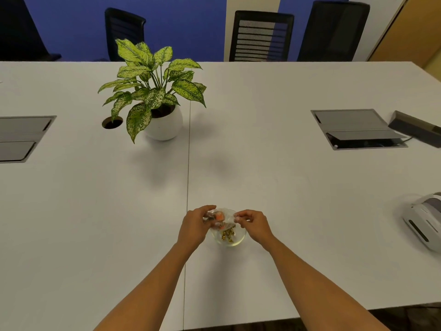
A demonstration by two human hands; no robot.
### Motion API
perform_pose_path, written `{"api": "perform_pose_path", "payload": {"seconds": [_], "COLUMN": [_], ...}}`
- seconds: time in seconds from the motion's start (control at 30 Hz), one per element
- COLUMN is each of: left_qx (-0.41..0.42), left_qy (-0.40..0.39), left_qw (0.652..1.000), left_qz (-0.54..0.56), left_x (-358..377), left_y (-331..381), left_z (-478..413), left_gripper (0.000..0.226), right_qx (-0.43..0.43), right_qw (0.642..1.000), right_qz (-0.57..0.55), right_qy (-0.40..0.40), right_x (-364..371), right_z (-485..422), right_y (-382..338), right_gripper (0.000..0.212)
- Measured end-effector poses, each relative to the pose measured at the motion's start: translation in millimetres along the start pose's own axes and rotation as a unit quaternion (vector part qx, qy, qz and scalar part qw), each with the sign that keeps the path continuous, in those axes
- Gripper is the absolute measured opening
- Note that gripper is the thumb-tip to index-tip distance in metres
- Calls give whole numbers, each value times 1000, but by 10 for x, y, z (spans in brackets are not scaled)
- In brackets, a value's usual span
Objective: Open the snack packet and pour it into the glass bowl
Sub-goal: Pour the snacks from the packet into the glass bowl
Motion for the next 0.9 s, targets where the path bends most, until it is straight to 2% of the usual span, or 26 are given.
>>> {"api": "perform_pose_path", "payload": {"seconds": [0.43, 0.73, 0.9], "left_qx": [7, 85, 97], "left_qy": [3, 11, 15], "left_qw": [1000, 996, 995], "left_qz": [-1, -21, -20], "left_x": [-33, -34, -64], "left_y": [-53, 307, 386], "left_z": [-31, 47, 42], "left_gripper": [38, 39, 39], "right_qx": [7, 21, 23], "right_qw": [1000, 999, 999], "right_qz": [6, 8, -5], "right_qy": [28, 39, 41], "right_x": [-34, -77, -85], "right_z": [22, 41, 38], "right_y": [29, 88, 59], "right_gripper": [10, 9, 9]}}
Point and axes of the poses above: each hand's wrist, its own z-axis away from the middle knuckle, its own x-axis out of the palm, y = z × x, the point moved 10 cm from there along -z, towards the middle knuckle, and after that the axes turned 11 degrees about -x, right-handed, at the moved point
